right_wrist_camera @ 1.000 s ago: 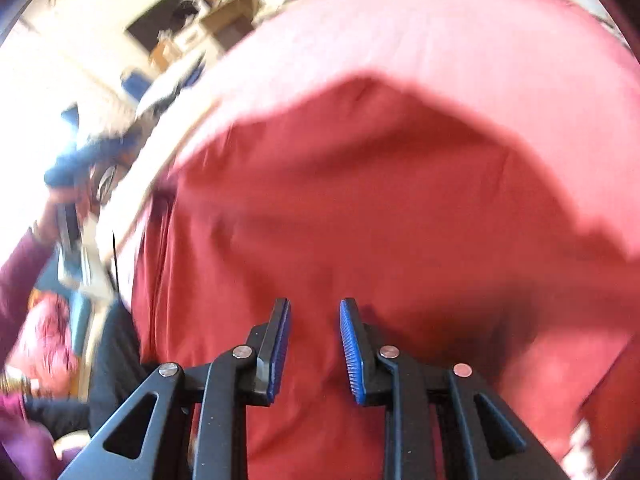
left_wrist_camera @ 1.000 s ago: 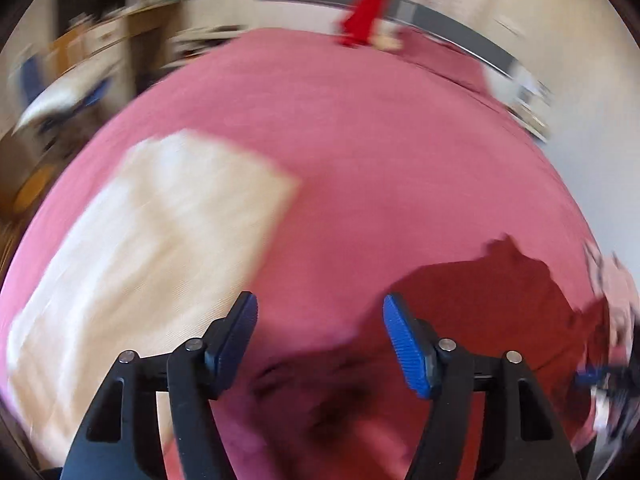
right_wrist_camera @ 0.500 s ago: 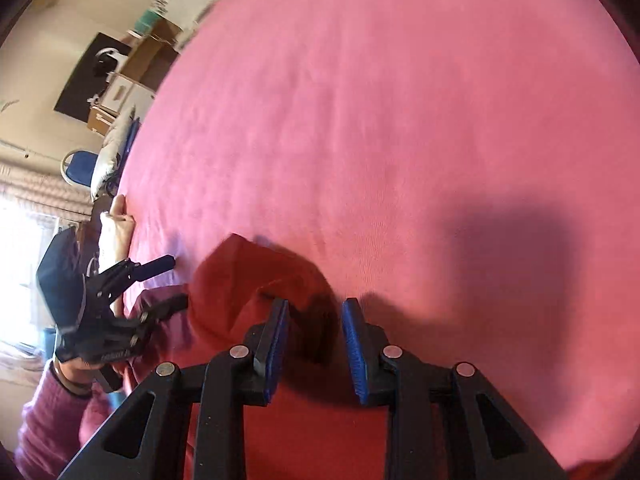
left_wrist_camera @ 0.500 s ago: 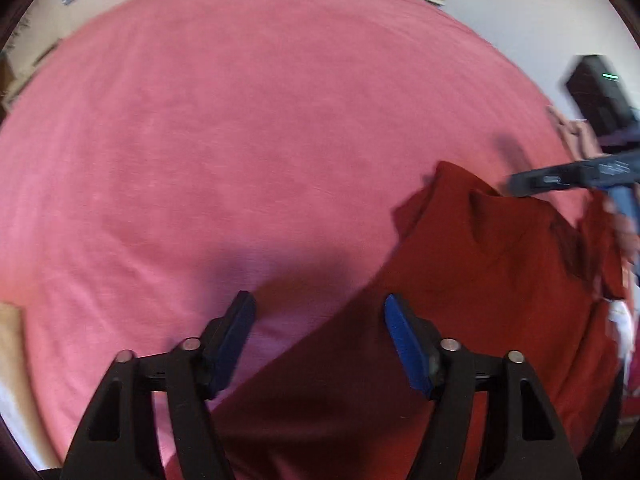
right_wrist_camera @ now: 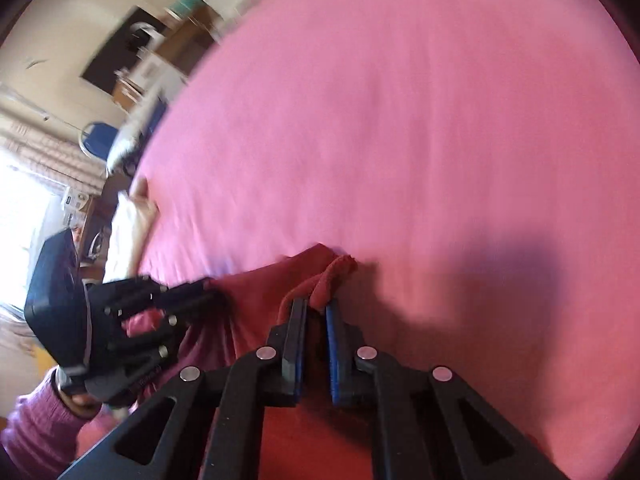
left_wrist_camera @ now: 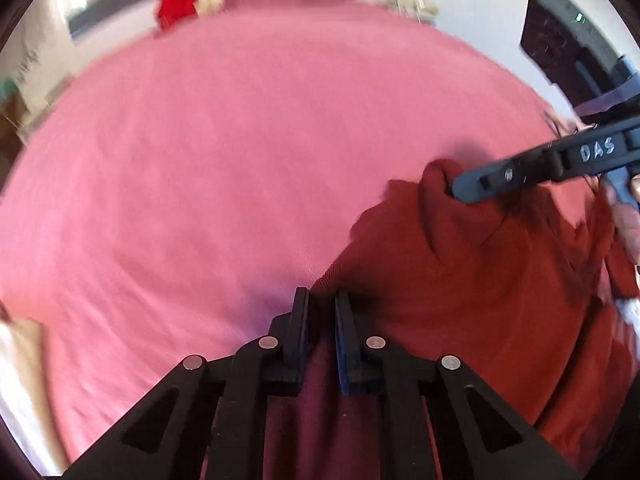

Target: Fold clothes

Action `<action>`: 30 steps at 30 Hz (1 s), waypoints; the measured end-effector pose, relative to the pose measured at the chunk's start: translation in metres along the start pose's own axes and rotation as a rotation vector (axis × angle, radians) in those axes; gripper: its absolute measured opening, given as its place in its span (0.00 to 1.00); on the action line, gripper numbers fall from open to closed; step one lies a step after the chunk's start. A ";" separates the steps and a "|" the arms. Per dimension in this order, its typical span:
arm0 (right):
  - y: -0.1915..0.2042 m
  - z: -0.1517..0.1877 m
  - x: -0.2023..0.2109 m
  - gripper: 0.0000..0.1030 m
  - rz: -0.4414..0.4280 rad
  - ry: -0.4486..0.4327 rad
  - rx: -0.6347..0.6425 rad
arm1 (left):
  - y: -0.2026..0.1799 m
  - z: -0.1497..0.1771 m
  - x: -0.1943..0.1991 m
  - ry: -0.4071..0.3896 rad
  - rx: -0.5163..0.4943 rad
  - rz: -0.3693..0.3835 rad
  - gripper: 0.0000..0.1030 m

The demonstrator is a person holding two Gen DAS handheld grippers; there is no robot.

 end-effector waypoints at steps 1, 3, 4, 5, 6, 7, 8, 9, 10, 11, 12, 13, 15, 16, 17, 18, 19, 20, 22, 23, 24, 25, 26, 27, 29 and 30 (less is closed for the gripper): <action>0.006 -0.013 0.013 0.07 0.058 -0.041 0.062 | 0.005 -0.010 0.008 -0.046 0.018 -0.019 0.12; 0.016 -0.035 0.034 0.06 0.168 -0.117 0.172 | 0.018 -0.030 0.022 -0.131 0.069 -0.031 0.12; 0.017 -0.044 0.042 0.06 0.214 -0.155 0.208 | 0.022 -0.039 0.029 -0.187 0.076 -0.050 0.12; 0.015 -0.053 0.048 0.06 0.254 -0.193 0.230 | 0.026 -0.048 0.036 -0.247 0.079 -0.074 0.08; 0.014 -0.062 0.055 0.04 0.294 -0.232 0.252 | 0.030 -0.057 0.040 -0.305 0.078 -0.124 0.08; 0.008 -0.067 0.052 0.04 0.328 -0.246 0.259 | 0.033 -0.065 0.043 -0.363 0.075 -0.182 0.08; -0.001 -0.070 0.043 0.04 0.358 -0.242 0.254 | 0.039 -0.070 0.033 -0.368 0.083 -0.252 0.10; -0.011 -0.073 0.033 0.07 0.388 -0.237 0.248 | 0.046 -0.074 0.020 -0.357 0.095 -0.325 0.11; -0.020 -0.076 0.024 0.10 0.418 -0.233 0.243 | 0.049 -0.068 0.011 -0.321 0.094 -0.338 0.11; -0.031 -0.072 0.012 0.18 0.427 -0.194 0.220 | 0.051 -0.059 0.002 -0.278 0.089 -0.333 0.11; -0.043 -0.064 -0.002 0.18 0.418 -0.130 0.184 | 0.052 -0.050 -0.007 -0.235 0.084 -0.328 0.11; -0.054 -0.055 -0.016 0.18 0.410 -0.066 0.147 | 0.054 -0.040 -0.015 -0.192 0.079 -0.322 0.11; -0.072 -0.039 -0.032 0.18 0.393 0.011 0.083 | 0.057 -0.022 -0.032 -0.106 0.069 -0.312 0.11; -0.074 -0.033 -0.026 0.18 0.387 -0.015 0.062 | 0.059 -0.012 -0.041 -0.063 0.064 -0.306 0.11; -0.075 -0.025 -0.016 0.21 0.351 -0.056 0.033 | 0.058 -0.003 -0.041 -0.058 0.039 -0.302 0.13; -0.075 -0.017 -0.006 0.24 0.304 -0.086 0.011 | 0.057 0.006 -0.040 -0.056 0.013 -0.299 0.16; -0.075 -0.009 0.002 0.24 0.265 -0.100 -0.001 | 0.059 0.012 -0.040 -0.055 -0.012 -0.311 0.28; -0.076 0.002 0.009 0.24 0.244 -0.090 0.000 | 0.061 0.017 -0.040 -0.054 -0.038 -0.327 0.34; -0.088 0.029 0.021 0.24 0.269 -0.016 0.035 | 0.067 0.029 -0.037 -0.061 -0.073 -0.364 0.58; -0.096 0.043 0.026 0.24 0.303 0.026 0.055 | 0.073 0.035 -0.033 -0.071 -0.076 -0.386 0.67; -0.104 0.056 0.028 0.25 0.347 0.071 0.076 | 0.079 0.041 -0.030 -0.081 -0.079 -0.409 0.71; -0.111 0.069 0.030 0.25 0.386 0.112 0.092 | 0.084 0.047 -0.027 -0.091 -0.082 -0.432 0.75; -0.122 0.086 0.034 0.25 0.416 0.155 0.101 | 0.090 0.054 -0.023 -0.101 -0.085 -0.455 0.75; -0.133 0.104 0.037 0.25 0.446 0.200 0.106 | 0.095 0.060 -0.020 -0.111 -0.089 -0.477 0.75; -0.148 0.140 0.046 0.25 0.545 0.242 0.125 | 0.106 0.072 -0.013 -0.131 -0.095 -0.523 0.75; -0.152 0.153 0.054 0.26 0.589 0.233 0.145 | 0.112 0.079 -0.009 -0.141 -0.098 -0.546 0.75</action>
Point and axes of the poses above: each gripper's, at about its wrist camera, not at the fingertips, and x roughly against the way its jaws point, y to its left, z to its underside, the point moved 5 cm from there along -x, roughly the way its jaws point, and after that the axes turned 14 degrees about x, right-handed, at the moved point
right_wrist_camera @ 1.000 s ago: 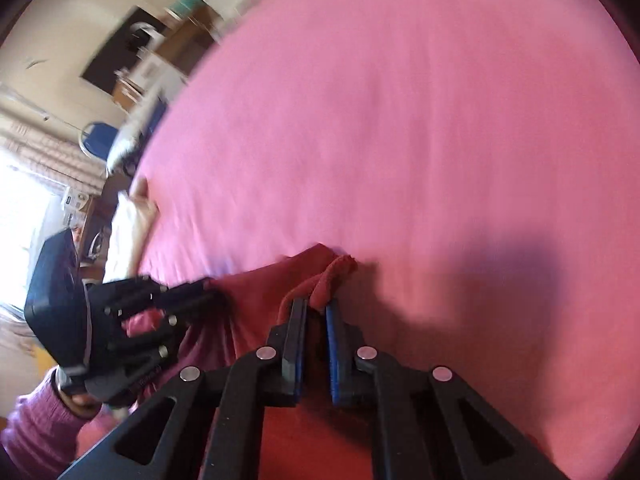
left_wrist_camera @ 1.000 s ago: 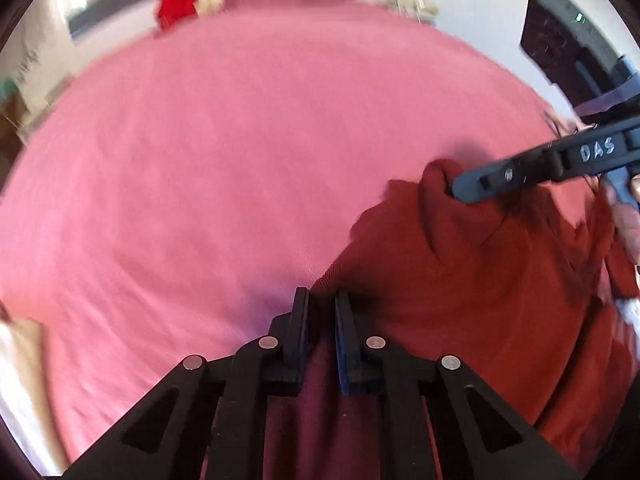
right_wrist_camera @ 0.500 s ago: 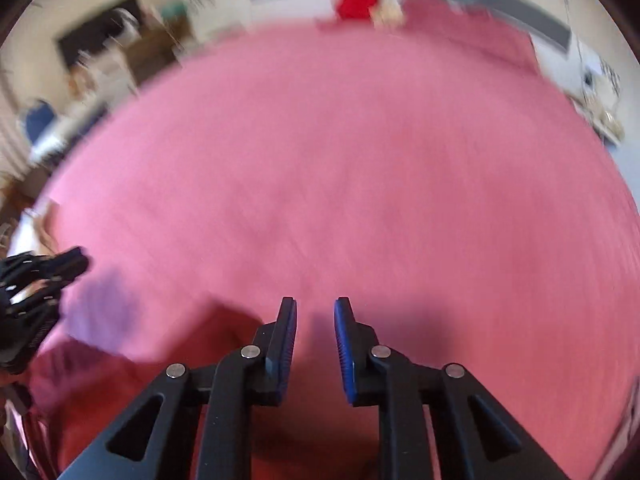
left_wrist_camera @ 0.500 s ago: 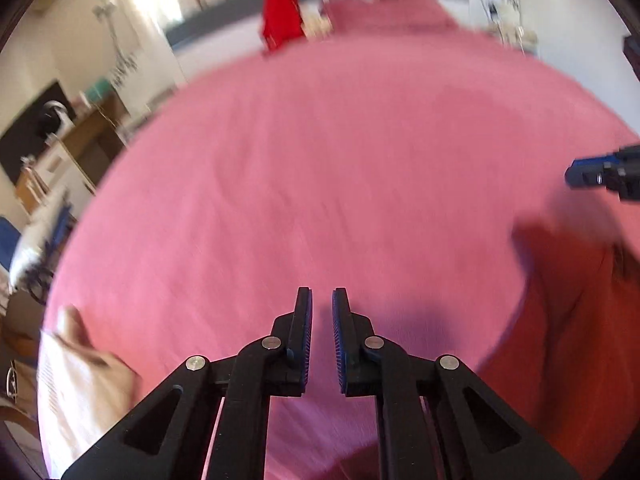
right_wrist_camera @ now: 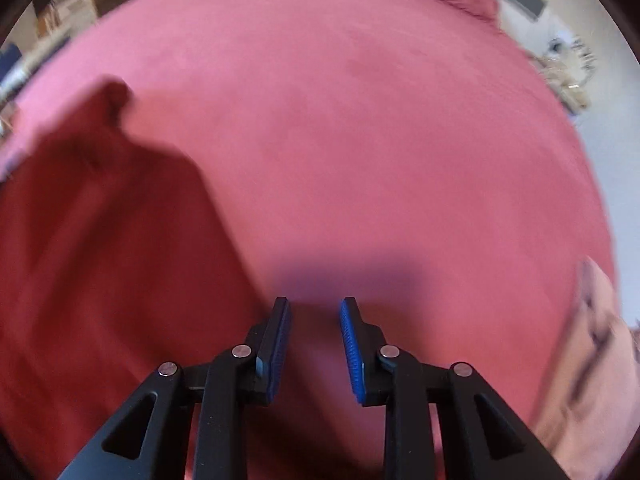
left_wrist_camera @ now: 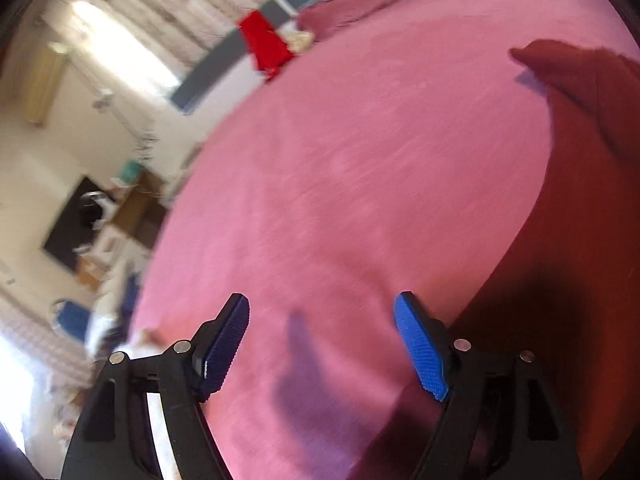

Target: Fold clothes

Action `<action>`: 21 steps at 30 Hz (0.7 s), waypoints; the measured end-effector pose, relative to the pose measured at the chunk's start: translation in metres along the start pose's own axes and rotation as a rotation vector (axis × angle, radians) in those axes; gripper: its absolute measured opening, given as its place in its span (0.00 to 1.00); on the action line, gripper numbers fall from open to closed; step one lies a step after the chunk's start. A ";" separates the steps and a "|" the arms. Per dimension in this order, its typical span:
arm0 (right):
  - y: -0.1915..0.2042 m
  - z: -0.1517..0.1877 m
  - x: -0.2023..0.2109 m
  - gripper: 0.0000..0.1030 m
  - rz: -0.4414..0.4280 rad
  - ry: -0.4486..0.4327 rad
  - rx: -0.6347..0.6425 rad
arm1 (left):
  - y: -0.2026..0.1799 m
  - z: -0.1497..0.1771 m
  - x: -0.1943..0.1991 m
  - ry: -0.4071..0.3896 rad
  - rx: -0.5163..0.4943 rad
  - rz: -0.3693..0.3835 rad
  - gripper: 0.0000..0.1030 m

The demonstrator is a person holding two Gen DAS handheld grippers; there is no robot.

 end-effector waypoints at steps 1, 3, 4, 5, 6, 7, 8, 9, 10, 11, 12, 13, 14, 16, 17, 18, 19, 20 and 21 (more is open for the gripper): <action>-0.006 0.015 0.001 0.26 0.055 0.014 0.004 | 0.006 0.006 0.001 -0.010 -0.002 -0.023 0.75; -0.023 0.056 0.001 0.26 0.181 0.075 -0.011 | 0.019 0.019 0.004 -0.029 -0.006 -0.069 0.75; -0.031 0.074 0.003 0.27 0.209 0.095 -0.035 | 0.025 0.026 0.005 -0.038 -0.008 -0.092 0.75; -0.038 0.087 0.005 0.27 0.221 0.106 -0.062 | 0.028 0.029 0.007 -0.042 -0.010 -0.105 0.75; -0.044 0.097 0.007 0.27 0.227 0.123 -0.091 | 0.031 0.030 0.010 -0.044 -0.013 -0.114 0.75; -0.048 0.099 0.012 0.27 0.220 0.125 -0.122 | 0.034 0.032 0.013 -0.046 -0.015 -0.124 0.75; -0.050 0.095 0.020 0.27 0.206 0.112 -0.151 | 0.033 0.024 0.012 -0.049 0.016 -0.094 0.75; -0.049 0.083 0.030 0.27 0.164 0.054 -0.169 | 0.034 0.012 0.016 -0.052 0.071 -0.023 0.75; -0.044 0.063 0.043 0.27 0.102 -0.038 -0.179 | 0.036 0.000 0.022 -0.055 0.132 0.059 0.75; -0.036 0.041 0.053 0.27 0.019 -0.123 -0.178 | 0.034 -0.013 0.026 -0.053 0.191 0.152 0.75; -0.024 0.015 0.060 0.28 -0.097 -0.193 -0.162 | 0.031 -0.020 0.028 -0.046 0.238 0.231 0.76; -0.007 -0.012 0.061 0.28 -0.200 -0.224 -0.134 | 0.019 -0.024 0.025 -0.013 0.246 0.286 0.77; 0.011 -0.037 0.058 0.28 -0.282 -0.233 -0.099 | 0.005 -0.027 0.021 0.028 0.244 0.334 0.77; 0.054 -0.086 0.048 0.28 -0.440 -0.229 -0.010 | -0.024 -0.031 0.014 0.111 0.216 0.421 0.77; 0.076 -0.103 0.040 0.28 -0.474 -0.204 0.045 | -0.039 -0.030 0.011 0.154 0.182 0.457 0.77; 0.091 -0.112 0.030 0.28 -0.449 -0.172 0.094 | -0.051 -0.025 0.006 0.176 0.124 0.442 0.77; 0.105 -0.119 0.019 0.28 -0.398 -0.131 0.149 | -0.053 -0.021 0.005 0.151 0.099 0.398 0.85; 0.111 -0.118 0.012 0.26 -0.351 -0.107 0.180 | -0.054 -0.018 0.006 0.115 0.086 0.349 0.93; 0.110 -0.112 0.009 0.25 -0.307 -0.098 0.191 | -0.050 -0.014 0.006 0.098 0.106 0.309 0.93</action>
Point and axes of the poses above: each gripper's, at about its wrist camera, not at the fingertips, and x roughly against the way its jaws point, y to its left, z to its underside, the point moved 5 cm from there along -x, roughly the way its jaws point, and after that the axes turned 14 degrees about x, right-handed, at the moved point
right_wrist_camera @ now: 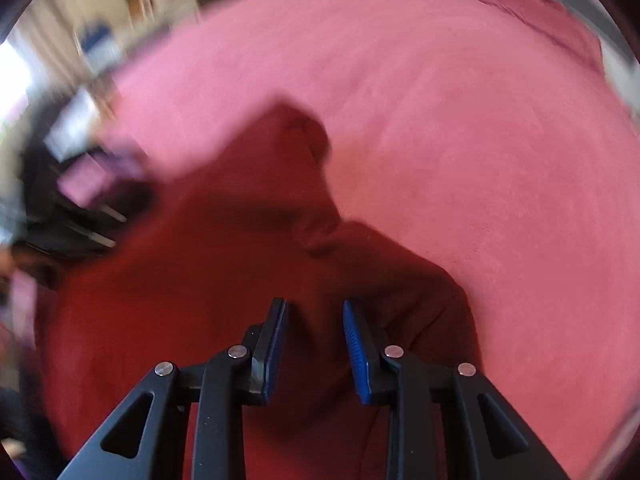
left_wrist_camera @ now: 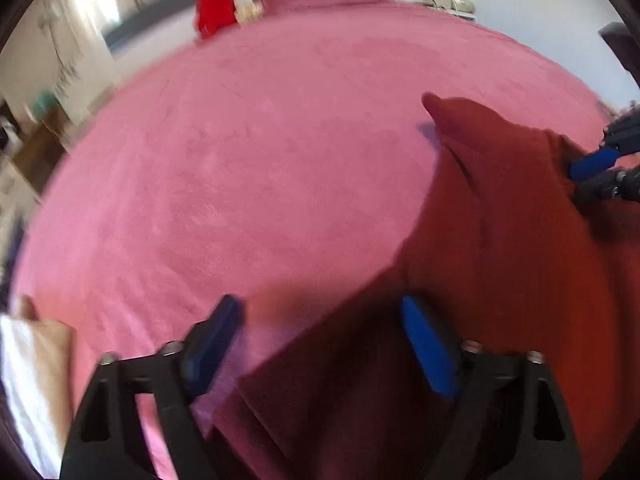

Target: Fold clothes

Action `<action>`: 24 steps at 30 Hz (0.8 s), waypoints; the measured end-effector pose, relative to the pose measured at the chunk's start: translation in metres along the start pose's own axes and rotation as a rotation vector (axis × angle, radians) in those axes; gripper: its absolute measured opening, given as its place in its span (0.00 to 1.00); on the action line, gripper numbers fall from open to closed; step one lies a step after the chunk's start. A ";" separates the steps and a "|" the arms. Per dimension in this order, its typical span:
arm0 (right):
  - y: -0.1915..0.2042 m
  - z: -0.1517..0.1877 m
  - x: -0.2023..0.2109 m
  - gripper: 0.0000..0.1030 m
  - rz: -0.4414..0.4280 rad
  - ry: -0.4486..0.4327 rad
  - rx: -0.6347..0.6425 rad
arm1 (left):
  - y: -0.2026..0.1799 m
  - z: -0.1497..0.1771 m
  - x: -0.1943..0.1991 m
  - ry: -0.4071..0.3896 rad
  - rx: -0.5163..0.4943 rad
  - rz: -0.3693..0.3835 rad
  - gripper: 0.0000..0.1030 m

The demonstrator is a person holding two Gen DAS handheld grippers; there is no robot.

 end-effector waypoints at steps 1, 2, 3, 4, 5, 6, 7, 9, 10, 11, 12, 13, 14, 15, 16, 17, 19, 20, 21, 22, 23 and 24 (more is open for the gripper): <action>0.000 0.007 -0.002 0.25 0.042 0.015 0.011 | 0.008 0.007 0.004 -0.013 0.044 -0.021 0.93; -0.001 0.013 -0.004 0.24 0.084 0.030 0.023 | 0.016 0.016 0.009 -0.025 0.093 -0.038 0.93; -0.003 0.026 -0.002 0.22 0.106 0.033 0.006 | 0.025 0.025 0.014 -0.037 0.141 -0.055 0.93; -0.007 0.043 0.002 0.22 0.112 0.027 -0.034 | 0.033 0.033 0.020 -0.049 0.190 -0.071 0.93; -0.011 0.061 0.007 0.21 0.118 0.020 -0.074 | 0.039 0.043 0.026 -0.066 0.205 -0.097 0.93; -0.013 0.075 0.011 0.20 0.110 0.015 -0.111 | 0.043 0.053 0.035 -0.086 0.205 -0.121 0.93; -0.013 0.086 0.015 0.20 0.090 0.010 -0.146 | 0.045 0.062 0.043 -0.099 0.205 -0.127 0.93; -0.010 0.097 0.023 0.21 0.047 0.003 -0.168 | 0.042 0.068 0.054 -0.099 0.205 -0.109 0.93; -0.009 0.096 0.028 0.21 0.034 -0.004 -0.161 | 0.040 0.070 0.060 -0.098 0.204 -0.098 0.93; -0.009 0.091 0.035 0.23 0.028 -0.019 -0.158 | 0.038 0.066 0.066 -0.107 0.222 -0.066 0.93; -0.010 0.082 0.041 0.23 0.007 -0.056 -0.164 | 0.035 0.060 0.073 -0.120 0.244 -0.027 0.93; -0.012 0.070 0.047 0.23 -0.025 -0.107 -0.172 | 0.032 0.054 0.080 -0.133 0.267 0.011 0.93; -0.013 0.059 0.054 0.26 -0.058 -0.157 -0.180 | 0.032 0.042 0.081 -0.144 0.285 0.028 0.93; -0.015 0.045 0.056 0.28 -0.084 -0.186 -0.186 | 0.033 0.030 0.077 -0.133 0.296 0.042 0.93; -0.017 0.031 0.054 0.28 -0.106 -0.199 -0.191 | 0.035 0.019 0.073 -0.115 0.305 0.058 0.93; -0.018 0.021 0.051 0.28 -0.123 -0.198 -0.195 | 0.030 0.008 0.060 -0.066 0.318 0.086 0.93; -0.017 0.009 0.042 0.28 -0.146 -0.172 -0.204 | 0.015 -0.012 0.029 0.053 0.344 0.151 0.93; -0.019 0.005 0.034 0.28 -0.149 -0.155 -0.213 | 0.009 -0.015 0.013 0.138 0.354 0.192 0.94; -0.021 0.001 0.027 0.28 -0.153 -0.139 -0.222 | 0.004 -0.015 0.006 0.162 0.319 0.187 0.95; -0.024 -0.003 0.019 0.28 -0.157 -0.122 -0.231 | -0.001 -0.016 0.001 0.164 0.270 0.168 0.98; -0.026 -0.008 0.011 0.28 -0.161 -0.106 -0.240 | -0.010 -0.013 0.001 0.150 0.190 0.153 0.98; -0.028 -0.012 0.004 0.30 -0.164 -0.089 -0.249 | -0.018 -0.008 0.005 0.132 0.130 0.150 0.98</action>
Point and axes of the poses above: each gripper's, at about its wrist camera, not at the fingertips, and x roughly against the way its jaws point, y to its left, z to its underside, the point moved 5 cm from there along -x, roughly the way its jaws point, and after that the axes turned 14 degrees about x, right-handed, at the moved point
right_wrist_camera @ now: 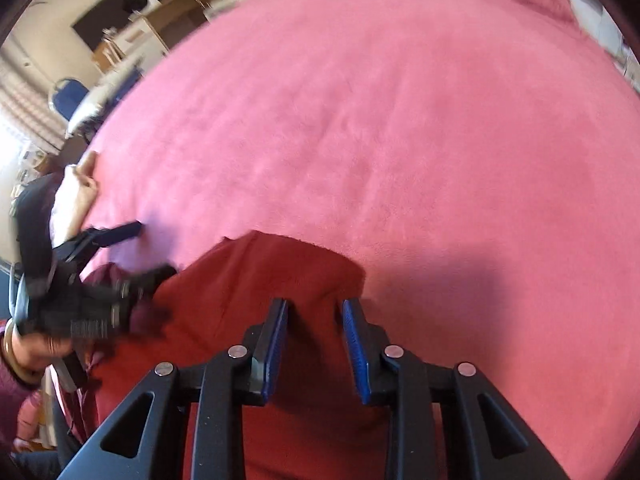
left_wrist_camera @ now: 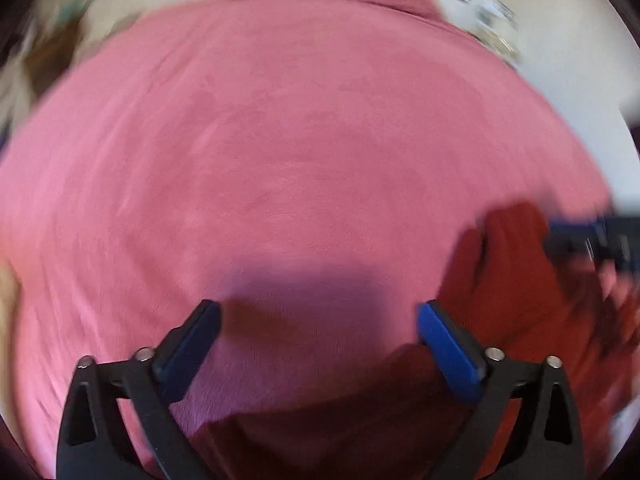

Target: Fold clothes

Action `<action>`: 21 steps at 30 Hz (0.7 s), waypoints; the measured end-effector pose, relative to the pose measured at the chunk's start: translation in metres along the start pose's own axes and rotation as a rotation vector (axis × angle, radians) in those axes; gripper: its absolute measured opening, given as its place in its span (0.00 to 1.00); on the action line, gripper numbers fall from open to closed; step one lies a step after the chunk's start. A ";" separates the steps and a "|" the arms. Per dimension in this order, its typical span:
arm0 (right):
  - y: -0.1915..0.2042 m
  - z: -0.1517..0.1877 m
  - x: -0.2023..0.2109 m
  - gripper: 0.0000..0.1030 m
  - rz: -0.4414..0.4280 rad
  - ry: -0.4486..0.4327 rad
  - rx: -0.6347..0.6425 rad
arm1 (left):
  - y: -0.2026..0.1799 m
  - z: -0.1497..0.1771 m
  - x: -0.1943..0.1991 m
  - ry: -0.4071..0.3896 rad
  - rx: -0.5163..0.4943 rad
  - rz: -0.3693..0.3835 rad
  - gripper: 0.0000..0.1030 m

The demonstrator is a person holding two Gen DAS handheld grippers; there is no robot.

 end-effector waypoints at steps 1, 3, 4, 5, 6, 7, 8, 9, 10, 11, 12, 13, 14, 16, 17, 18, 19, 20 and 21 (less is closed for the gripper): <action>-0.002 -0.004 -0.008 0.30 -0.001 0.016 -0.011 | -0.007 0.008 0.002 -0.014 -0.052 -0.002 0.98; -0.007 -0.012 -0.023 0.35 -0.004 0.048 -0.032 | -0.010 0.015 0.007 -0.014 -0.045 0.002 0.98; -0.009 -0.016 -0.030 0.35 -0.005 0.064 -0.042 | -0.010 0.015 0.009 -0.002 -0.026 0.008 0.98; -0.010 -0.017 -0.033 0.32 0.001 0.069 -0.047 | -0.012 0.017 0.010 0.007 -0.021 0.006 0.98; -0.010 -0.015 -0.033 0.22 0.006 0.068 -0.045 | -0.014 0.019 0.012 0.007 -0.025 0.000 0.98; -0.008 -0.013 -0.032 0.17 -0.005 0.065 -0.041 | -0.016 0.020 0.013 0.005 -0.031 -0.006 0.96; -0.005 -0.011 -0.030 0.09 -0.023 0.058 -0.039 | -0.019 0.022 0.018 -0.007 -0.044 0.002 0.84; -0.003 -0.010 -0.028 0.09 -0.029 0.049 -0.039 | -0.023 0.024 0.023 -0.022 -0.058 0.014 0.75; -0.001 -0.008 -0.026 0.08 -0.027 0.042 -0.039 | -0.027 0.026 0.028 -0.037 -0.073 0.027 0.50; 0.002 -0.012 -0.022 0.08 -0.027 0.024 -0.037 | -0.030 0.026 0.032 -0.044 -0.075 0.038 0.21; 0.006 -0.018 -0.017 0.08 -0.031 -0.001 -0.035 | -0.032 0.025 0.036 -0.044 -0.059 0.056 0.07; 0.007 -0.022 -0.009 0.08 -0.025 -0.030 -0.026 | -0.032 0.022 0.041 -0.053 -0.029 0.077 0.03; 0.008 -0.025 0.000 0.08 -0.013 -0.063 -0.012 | -0.030 0.019 0.047 -0.065 0.005 0.099 0.03; 0.013 -0.033 0.018 0.08 0.019 -0.135 0.033 | -0.025 0.009 0.062 -0.120 0.057 0.116 0.02; 0.018 -0.042 0.026 0.08 0.044 -0.181 0.078 | -0.020 0.002 0.073 -0.172 0.070 0.105 0.02; 0.024 -0.050 0.035 0.08 0.068 -0.226 0.123 | -0.014 -0.005 0.084 -0.224 0.082 0.094 0.02; 0.029 -0.059 0.043 0.08 0.095 -0.271 0.168 | -0.005 -0.013 0.091 -0.265 0.107 0.098 0.02; 0.033 -0.064 0.049 0.08 0.125 -0.309 0.203 | 0.003 -0.017 0.097 -0.291 0.140 0.137 0.02; 0.035 -0.066 0.048 0.08 0.159 -0.322 0.220 | 0.010 -0.020 0.095 -0.288 0.162 0.183 0.02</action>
Point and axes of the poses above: each gripper's, at about its wrist camera, not at the fingertips, and x roughly against the way its jaws point, y to its left, z to its underside, the point moved 5 cm from there along -x, roughly the way its jaws point, and after that the axes turned 14 degrees about x, right-handed, at the moved point
